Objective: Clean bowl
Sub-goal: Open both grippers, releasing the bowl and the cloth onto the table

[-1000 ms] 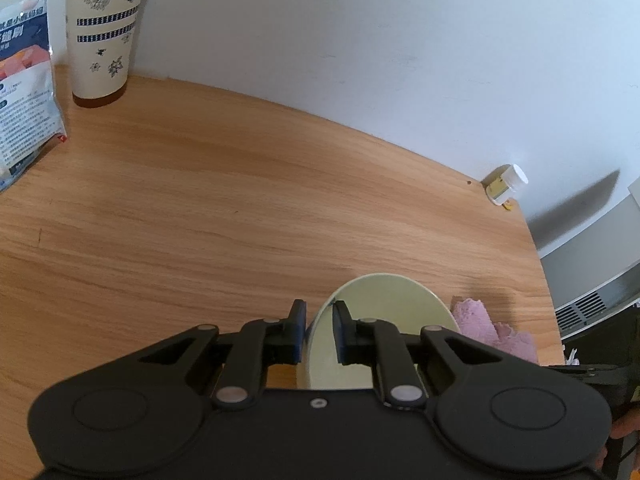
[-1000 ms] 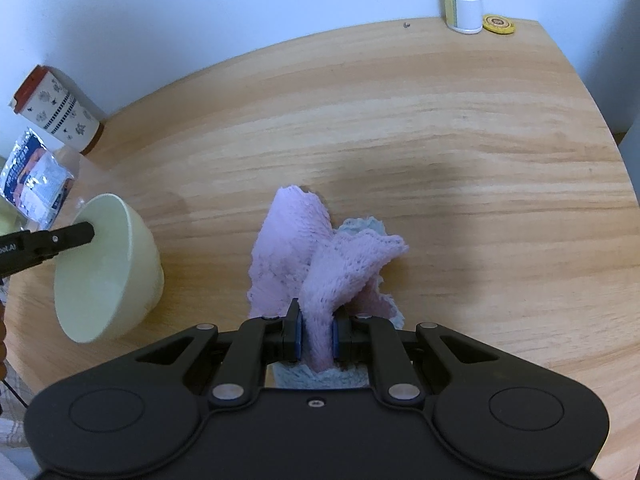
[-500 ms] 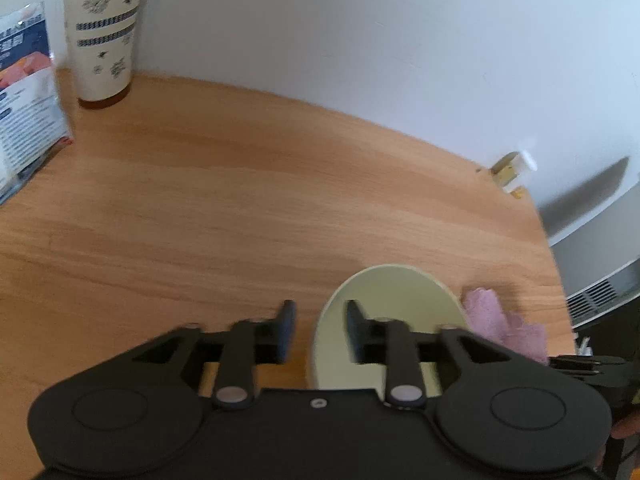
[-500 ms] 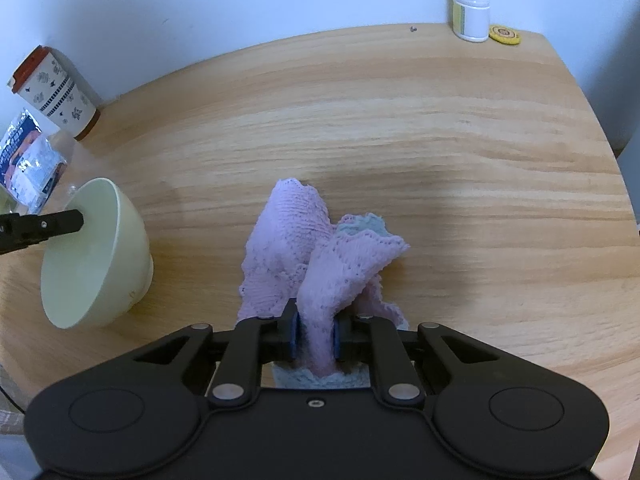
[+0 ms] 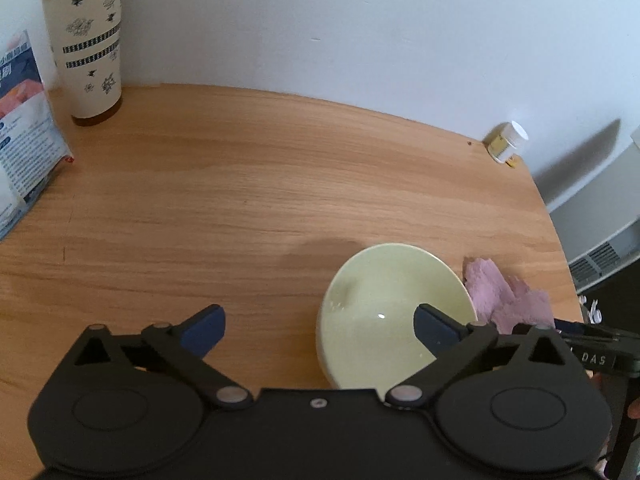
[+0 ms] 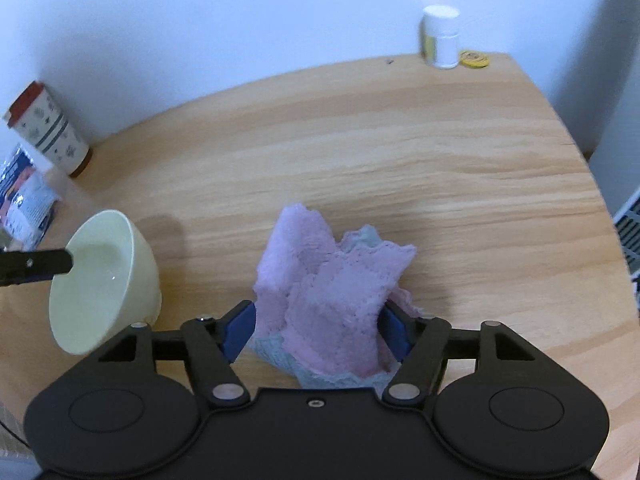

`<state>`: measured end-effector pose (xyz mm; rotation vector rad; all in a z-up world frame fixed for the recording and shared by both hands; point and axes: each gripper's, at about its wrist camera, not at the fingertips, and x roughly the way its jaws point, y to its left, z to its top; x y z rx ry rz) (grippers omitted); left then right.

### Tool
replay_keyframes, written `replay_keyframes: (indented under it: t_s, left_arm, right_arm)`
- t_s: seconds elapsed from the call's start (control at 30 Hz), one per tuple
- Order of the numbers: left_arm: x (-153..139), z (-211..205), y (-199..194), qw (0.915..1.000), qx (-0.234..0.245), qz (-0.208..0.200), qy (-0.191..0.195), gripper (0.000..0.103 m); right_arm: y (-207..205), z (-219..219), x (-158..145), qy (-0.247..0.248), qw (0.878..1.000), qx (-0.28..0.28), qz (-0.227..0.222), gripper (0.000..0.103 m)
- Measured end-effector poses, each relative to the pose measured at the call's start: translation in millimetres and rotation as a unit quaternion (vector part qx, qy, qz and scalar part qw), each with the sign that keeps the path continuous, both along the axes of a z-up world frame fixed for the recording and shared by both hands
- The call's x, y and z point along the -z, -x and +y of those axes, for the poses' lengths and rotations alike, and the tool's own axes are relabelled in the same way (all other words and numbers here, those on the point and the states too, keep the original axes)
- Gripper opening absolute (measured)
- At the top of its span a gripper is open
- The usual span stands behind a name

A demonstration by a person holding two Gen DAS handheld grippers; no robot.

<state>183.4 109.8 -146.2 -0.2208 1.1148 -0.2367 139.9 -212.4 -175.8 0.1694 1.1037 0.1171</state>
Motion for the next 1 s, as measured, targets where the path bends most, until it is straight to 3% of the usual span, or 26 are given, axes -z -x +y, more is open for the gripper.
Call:
replay_keyframes:
  t_s: [0.07,0.13,0.23,0.4,0.57,0.8,1.0]
  left_arm:
    - [-3.6,2.3,0.6,0.9998,-0.004,0.006,0.02,0.102]
    - [-9.9,2.1,3.3,0.9999,-0.002,0.009,0.014,0.102]
    - [-25.0,-0.6,12.4,1.0,-0.002,0.008,-0.002,0.102]
    - [-51.1,-5.5,28.3,0.9996,-0.004,0.007,-0.028,0.102]
    - [-81.6,-20.0,62.5,0.9977,-0.019,-0.01,-0.065,0.102]
    - [-97.5,-52.8,108.7,0.9951,-0.023,-0.032,-0.091,0.102]
    - [-99.9,-68.8,129.1,0.9934,-0.042,-0.035,-0.101,0.102]
  right_arm:
    - [5.7,0.0,-3.8,0.01,1.0,0.016,-0.001,0.075]
    - [10.5,1.5,-7.3,0.017,1.0,0.026,0.001,0.076]
    - [21.5,10.3,-22.0,0.037,0.999,0.036,-0.011,0.102]
    - [42.3,19.0,-55.2,0.051,0.998,0.01,-0.035,0.103]
    - [63.8,16.0,-83.3,0.053,0.998,-0.008,-0.026,0.103]
    - [91.4,11.6,-107.0,0.043,0.999,-0.026,-0.019,0.103]
    - [110.1,5.0,-117.0,0.052,0.997,-0.044,-0.039,0.103]
